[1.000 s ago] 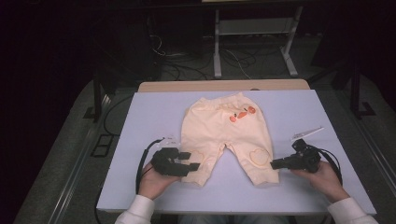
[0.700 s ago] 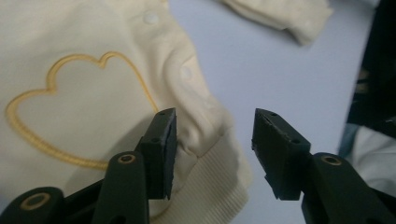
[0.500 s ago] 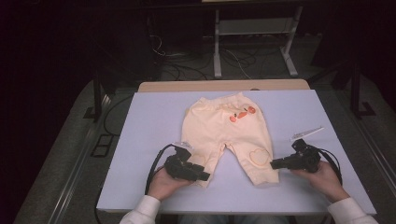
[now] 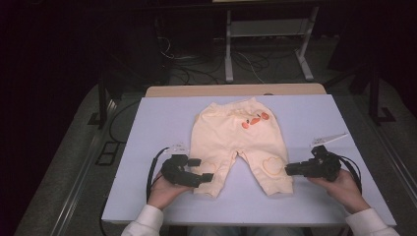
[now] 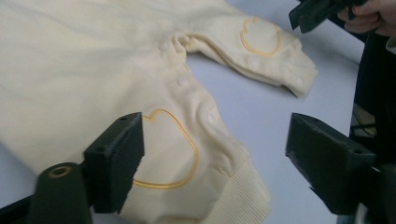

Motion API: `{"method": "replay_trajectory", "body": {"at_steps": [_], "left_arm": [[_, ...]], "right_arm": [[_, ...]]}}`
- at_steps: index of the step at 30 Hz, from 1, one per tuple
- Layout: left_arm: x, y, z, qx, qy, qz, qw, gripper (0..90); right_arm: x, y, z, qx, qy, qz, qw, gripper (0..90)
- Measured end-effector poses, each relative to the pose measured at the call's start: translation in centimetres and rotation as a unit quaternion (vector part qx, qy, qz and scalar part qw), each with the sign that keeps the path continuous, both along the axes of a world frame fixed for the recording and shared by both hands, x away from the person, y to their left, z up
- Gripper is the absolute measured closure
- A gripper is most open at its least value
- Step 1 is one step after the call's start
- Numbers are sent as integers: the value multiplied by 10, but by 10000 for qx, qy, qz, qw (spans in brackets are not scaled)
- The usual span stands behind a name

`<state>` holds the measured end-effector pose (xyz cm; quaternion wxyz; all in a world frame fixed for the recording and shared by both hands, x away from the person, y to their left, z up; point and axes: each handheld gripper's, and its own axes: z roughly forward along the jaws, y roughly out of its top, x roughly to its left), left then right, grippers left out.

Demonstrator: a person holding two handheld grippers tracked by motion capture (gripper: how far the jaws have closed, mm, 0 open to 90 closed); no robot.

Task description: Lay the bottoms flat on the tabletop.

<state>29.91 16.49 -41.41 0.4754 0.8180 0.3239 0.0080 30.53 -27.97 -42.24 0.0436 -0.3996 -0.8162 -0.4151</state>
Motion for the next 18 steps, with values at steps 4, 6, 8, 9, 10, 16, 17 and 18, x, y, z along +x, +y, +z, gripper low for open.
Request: {"method": "replay_trajectory", "body": {"at_steps": [4,6,8,9,10,16,17,18], "left_arm": [[1,9,4,-187,-112,174,9996,71],[1,13,5,-171,-153,236,9995,33],[1,18,6,-137,-216,305,9992,5],[1,21,6,-157,-239,345,9990,0],[1,24,7,-181,-259,387,9988,0],[-1,38,6,-192,-355,569,9976,0],[-1,40,6,-176,-379,604,9973,0],[-1,42,6,-176,-391,628,9971,0]], "right_arm": [[-1,-1,7,47,-278,-148,9995,478],[-1,-2,10,33,-376,-226,9990,376],[-2,-5,12,56,-467,-290,9985,267],[-2,-6,13,67,-486,-329,9983,215],[-2,-8,14,94,-519,-382,9979,172],[-7,-13,15,36,-769,-665,9948,0],[-8,-14,16,26,-834,-706,9940,0],[-9,-15,16,43,-862,-734,9936,0]]}}
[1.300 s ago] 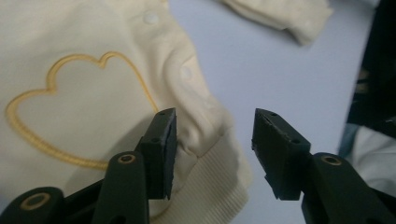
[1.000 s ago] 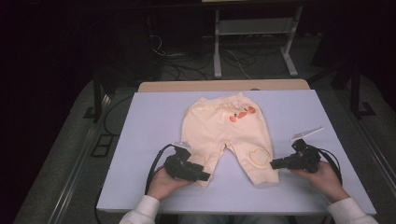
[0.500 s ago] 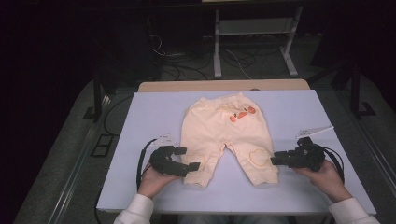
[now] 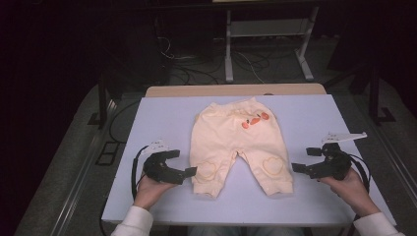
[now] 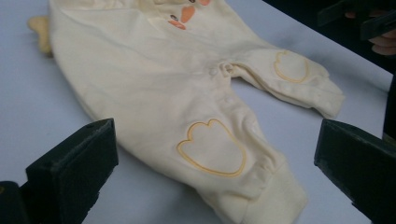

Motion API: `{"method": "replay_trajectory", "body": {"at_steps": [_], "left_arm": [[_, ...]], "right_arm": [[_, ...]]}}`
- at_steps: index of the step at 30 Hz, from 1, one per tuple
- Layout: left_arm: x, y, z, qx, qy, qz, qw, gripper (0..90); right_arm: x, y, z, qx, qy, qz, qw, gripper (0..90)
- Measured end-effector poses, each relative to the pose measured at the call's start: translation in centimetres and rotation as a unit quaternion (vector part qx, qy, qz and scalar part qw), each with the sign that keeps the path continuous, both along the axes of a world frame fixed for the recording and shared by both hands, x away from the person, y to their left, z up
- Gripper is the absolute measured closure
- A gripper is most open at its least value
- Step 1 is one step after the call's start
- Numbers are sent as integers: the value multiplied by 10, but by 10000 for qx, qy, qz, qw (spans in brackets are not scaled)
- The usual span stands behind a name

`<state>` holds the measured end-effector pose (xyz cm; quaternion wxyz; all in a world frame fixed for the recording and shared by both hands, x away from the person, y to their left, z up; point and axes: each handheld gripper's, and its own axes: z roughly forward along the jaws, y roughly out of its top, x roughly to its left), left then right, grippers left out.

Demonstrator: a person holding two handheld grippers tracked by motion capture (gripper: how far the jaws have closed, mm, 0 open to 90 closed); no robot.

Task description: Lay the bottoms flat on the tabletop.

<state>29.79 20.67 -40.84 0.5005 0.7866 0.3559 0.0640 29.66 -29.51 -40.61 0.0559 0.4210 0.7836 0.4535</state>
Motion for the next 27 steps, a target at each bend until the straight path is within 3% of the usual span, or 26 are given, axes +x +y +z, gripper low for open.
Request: {"method": "replay_trajectory", "body": {"at_steps": [15,21,27], "left_arm": [[-12,31,-5,-23,-121,340,9993,0],[-18,36,-9,-57,-176,325,9993,0],[-21,33,-12,71,-196,238,9995,0]], "right_arm": [[-17,-19,-11,62,-448,-445,9980,0],[-22,-21,-19,58,-429,-453,9980,0],[-23,-23,-25,83,-441,-408,9982,0]]}}
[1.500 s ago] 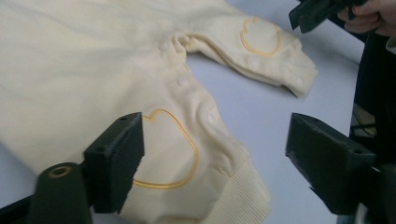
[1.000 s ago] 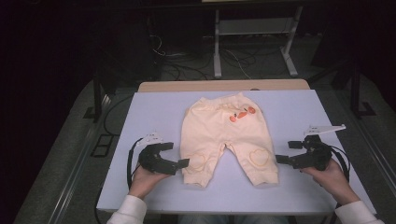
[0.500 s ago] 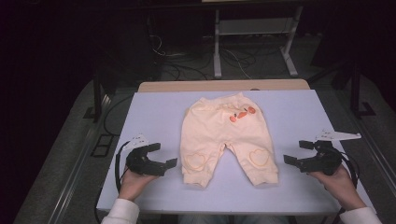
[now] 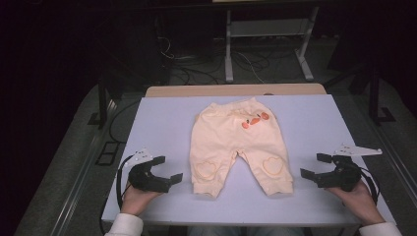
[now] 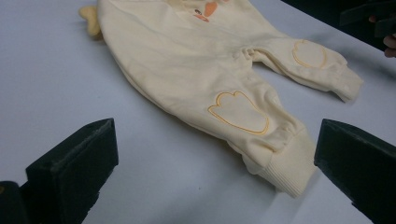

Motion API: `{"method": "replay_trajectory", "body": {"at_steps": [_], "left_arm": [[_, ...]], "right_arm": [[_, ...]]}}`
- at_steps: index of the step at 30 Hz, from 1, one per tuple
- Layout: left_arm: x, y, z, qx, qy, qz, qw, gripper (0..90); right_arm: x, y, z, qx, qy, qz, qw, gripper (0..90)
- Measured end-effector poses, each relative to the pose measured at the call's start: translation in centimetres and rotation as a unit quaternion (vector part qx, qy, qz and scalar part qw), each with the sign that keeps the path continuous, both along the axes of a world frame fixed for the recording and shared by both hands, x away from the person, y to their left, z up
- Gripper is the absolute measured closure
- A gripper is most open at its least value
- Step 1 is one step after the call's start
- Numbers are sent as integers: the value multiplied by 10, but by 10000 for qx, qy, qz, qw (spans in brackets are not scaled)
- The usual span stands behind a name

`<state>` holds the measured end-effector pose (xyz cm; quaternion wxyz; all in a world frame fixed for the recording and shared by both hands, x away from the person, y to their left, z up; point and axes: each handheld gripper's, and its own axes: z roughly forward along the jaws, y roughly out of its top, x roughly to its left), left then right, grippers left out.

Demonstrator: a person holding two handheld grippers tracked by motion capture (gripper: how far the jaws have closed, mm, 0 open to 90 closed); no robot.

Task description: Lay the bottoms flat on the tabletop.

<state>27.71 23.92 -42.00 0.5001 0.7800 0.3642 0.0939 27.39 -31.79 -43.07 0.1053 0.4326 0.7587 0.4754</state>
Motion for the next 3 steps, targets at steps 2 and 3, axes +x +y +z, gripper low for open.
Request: {"method": "replay_trajectory", "body": {"at_steps": [2,3], "left_arm": [[0,-1,-1,37,14,-23,10000,0],[0,-1,-1,35,25,-25,10000,0]], "right_arm": [[0,0,0,6,-15,-5,10000,0],[-1,0,0,32,-26,-14,10000,0]]}}
